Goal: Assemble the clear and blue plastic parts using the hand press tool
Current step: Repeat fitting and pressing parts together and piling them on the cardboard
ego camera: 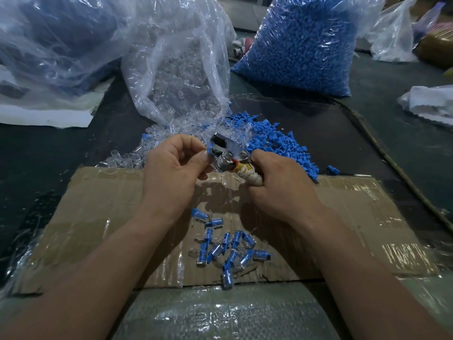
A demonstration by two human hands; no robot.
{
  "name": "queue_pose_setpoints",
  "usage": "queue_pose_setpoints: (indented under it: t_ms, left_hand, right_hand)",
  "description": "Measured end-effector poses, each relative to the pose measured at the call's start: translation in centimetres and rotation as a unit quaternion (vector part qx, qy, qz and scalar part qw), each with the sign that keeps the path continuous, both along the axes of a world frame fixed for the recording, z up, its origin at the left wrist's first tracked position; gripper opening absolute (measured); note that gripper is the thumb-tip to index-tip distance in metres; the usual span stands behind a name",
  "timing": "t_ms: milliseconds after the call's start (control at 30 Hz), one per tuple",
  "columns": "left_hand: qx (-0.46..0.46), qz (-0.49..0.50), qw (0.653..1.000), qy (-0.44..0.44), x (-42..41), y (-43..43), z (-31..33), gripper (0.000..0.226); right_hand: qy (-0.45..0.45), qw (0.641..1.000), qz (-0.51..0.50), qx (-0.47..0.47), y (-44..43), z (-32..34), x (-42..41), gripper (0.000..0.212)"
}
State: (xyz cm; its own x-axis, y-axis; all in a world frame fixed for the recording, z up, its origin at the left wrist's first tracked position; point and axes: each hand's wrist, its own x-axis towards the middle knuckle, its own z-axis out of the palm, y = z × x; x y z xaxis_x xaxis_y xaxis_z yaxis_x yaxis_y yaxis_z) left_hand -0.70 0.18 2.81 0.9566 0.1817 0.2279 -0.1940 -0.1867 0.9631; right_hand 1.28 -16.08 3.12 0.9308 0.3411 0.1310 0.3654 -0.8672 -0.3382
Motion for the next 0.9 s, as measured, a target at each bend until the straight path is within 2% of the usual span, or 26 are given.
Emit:
queue_pose_setpoints:
  t_ms: [100,233,333,400,567,800,867,900]
  left_hand:
    - [-0.005,0.0,1.0,0.002,0.0,0.0,-0.1,0.021]
    - [-0.09,0.002,0.996,0.022,0.3,0.6,0.2,0.017]
    - [-0.116,-0.076,0.989,0.057,0.2,1.3,0.8,0.008]
    - [-0.096,-0.16,0.978,0.096,-0.1,1.5,1.0,0.003]
    - [0.036,-0.324,0.934,0.15,-0.3,1.4,0.9,0.017]
    - [0.064,-0.425,0.887,0.168,-0.5,1.3,0.5,0.019]
    - [0.048,-0.42,0.893,0.157,-0.6,1.4,0.7,0.022]
    - [0.041,-0.392,0.907,0.147,-0.5,1.4,0.7,0.022]
  right_hand:
    - [-0.002,1.0,-0.002,0.012,-0.1,0.0,0.0,0.015]
    - [-0.01,1.0,-0.01,0.027,-0.8,0.0,0.2,0.019]
    - [-0.007,0.999,-0.042,0.018,-1.3,0.0,0.5,0.019]
    - [-0.009,0.999,-0.051,0.012,-1.6,0.0,0.7,0.018]
    - [-0.009,0.999,-0.041,-0.001,-1.4,0.1,0.7,0.019]
    - [-0.009,0.999,-0.034,-0.023,-1.3,0.1,0.5,0.026]
    - [-0.009,0.999,-0.033,-0.031,-1.3,0.1,0.4,0.031]
    - [-0.01,0.999,-0.033,-0.037,-1.3,0.1,0.4,0.033]
